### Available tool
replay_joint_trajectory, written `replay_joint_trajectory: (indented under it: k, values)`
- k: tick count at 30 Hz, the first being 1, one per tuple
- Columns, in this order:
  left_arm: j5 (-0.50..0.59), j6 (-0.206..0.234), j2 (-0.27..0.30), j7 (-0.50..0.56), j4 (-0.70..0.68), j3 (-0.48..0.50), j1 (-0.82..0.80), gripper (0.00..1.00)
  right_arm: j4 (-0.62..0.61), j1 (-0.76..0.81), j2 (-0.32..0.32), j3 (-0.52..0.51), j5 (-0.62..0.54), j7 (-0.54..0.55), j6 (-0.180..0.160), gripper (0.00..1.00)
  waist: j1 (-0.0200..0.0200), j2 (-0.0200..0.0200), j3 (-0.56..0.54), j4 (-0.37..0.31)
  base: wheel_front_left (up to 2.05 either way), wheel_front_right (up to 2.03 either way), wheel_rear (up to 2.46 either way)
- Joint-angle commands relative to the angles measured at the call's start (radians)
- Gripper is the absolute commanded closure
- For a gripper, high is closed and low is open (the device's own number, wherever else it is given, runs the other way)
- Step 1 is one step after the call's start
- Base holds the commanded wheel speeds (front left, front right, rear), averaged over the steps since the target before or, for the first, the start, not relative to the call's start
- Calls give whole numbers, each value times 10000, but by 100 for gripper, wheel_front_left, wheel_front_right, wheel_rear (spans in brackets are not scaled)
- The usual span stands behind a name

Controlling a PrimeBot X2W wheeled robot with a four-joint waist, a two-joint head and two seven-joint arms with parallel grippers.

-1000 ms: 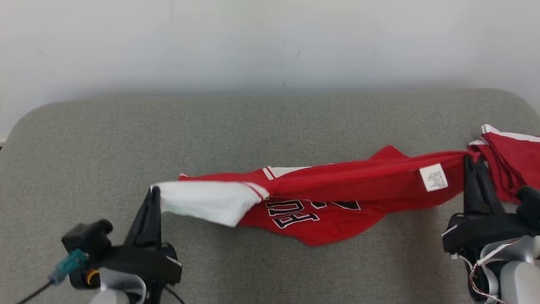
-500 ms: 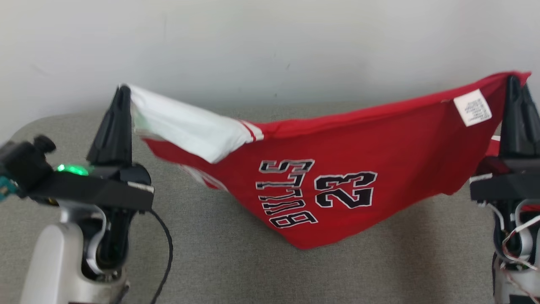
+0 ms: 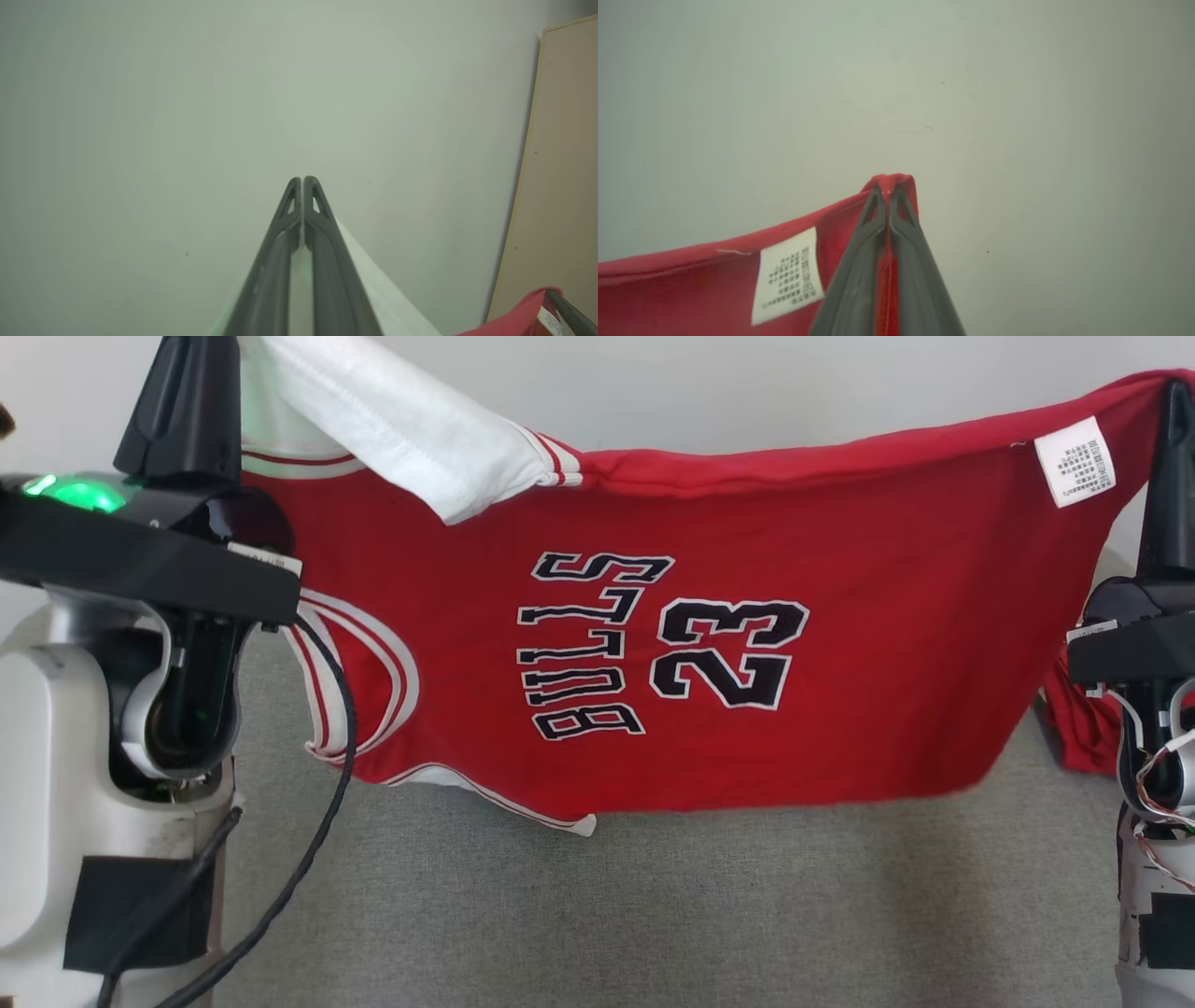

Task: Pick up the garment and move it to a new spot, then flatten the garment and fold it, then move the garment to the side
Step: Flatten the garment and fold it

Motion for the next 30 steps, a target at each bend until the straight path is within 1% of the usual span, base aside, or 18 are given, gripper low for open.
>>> replay_joint_trajectory:
  k: [1,11,19,22,24,25,30]
  values:
    - [163,-30,159,35,66,-70,-225,100,86,-27,-132,34,-35,-106,-20,100,0,-1,4,-56,0,0,0]
    - [151,-48,442,331,38,-324,-939,100,9,187,-338,-131,141,-222,-20,100,0,-1,46,-137,0,0,0]
    - [378,-43,557,479,166,-565,-1334,100,25,144,-415,30,193,-231,-20,100,0,-1,92,-214,0,0,0]
    - [356,-15,506,446,306,-594,-1423,100,154,88,-441,111,216,-250,-20,100,0,-1,209,-234,0,0,0]
    - [82,30,323,387,490,-492,-1482,100,280,27,-467,172,164,-268,-20,100,0,-1,285,-227,0,0,0]
    - [103,27,354,342,607,-465,-1570,100,352,-7,-461,183,133,-286,-21,100,0,-1,327,-221,0,0,0]
    - [-36,50,203,50,1345,-388,-1924,100,666,-232,-265,320,26,-408,-20,100,0,-1,559,-247,0,0,0]
